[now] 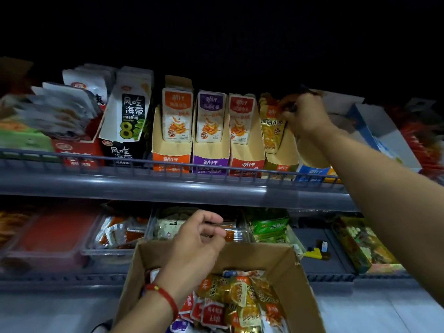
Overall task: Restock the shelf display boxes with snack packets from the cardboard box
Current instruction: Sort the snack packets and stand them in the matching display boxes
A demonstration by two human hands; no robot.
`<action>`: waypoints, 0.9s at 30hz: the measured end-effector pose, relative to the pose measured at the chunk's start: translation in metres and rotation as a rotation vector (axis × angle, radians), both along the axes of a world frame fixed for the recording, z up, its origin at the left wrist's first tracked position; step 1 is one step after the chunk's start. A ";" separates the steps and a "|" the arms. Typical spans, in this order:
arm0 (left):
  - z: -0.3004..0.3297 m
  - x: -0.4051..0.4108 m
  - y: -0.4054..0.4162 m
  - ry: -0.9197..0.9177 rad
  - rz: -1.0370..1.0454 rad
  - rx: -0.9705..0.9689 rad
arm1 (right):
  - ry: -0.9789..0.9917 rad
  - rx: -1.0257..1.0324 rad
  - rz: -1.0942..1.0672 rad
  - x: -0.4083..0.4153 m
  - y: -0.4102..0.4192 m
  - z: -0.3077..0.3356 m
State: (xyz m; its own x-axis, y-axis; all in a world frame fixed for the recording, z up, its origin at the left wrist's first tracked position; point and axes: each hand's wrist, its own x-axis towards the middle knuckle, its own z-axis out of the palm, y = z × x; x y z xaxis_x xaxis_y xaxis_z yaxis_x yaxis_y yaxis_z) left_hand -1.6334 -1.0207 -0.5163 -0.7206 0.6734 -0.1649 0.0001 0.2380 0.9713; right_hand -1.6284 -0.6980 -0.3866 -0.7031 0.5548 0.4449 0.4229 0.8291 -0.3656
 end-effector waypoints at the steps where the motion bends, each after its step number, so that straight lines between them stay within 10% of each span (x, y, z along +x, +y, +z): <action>1: 0.000 0.000 0.000 0.009 -0.002 -0.003 | -0.001 0.010 -0.010 -0.002 0.001 -0.001; 19: -0.028 0.007 0.005 0.178 -0.179 -0.111 | 0.246 0.327 0.120 0.086 -0.053 -0.042; 27: -0.089 0.037 0.028 0.323 -0.514 -0.481 | -0.131 0.032 0.212 0.193 -0.098 -0.156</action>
State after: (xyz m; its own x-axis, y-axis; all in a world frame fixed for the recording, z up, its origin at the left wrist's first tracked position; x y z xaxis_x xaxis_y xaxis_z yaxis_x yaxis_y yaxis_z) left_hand -1.5969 -0.9925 -0.6058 -0.3990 0.8439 -0.3587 0.4900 0.5269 0.6945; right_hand -1.4351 -0.7963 -0.5430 -0.8552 0.3757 0.3572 0.2801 0.9147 -0.2914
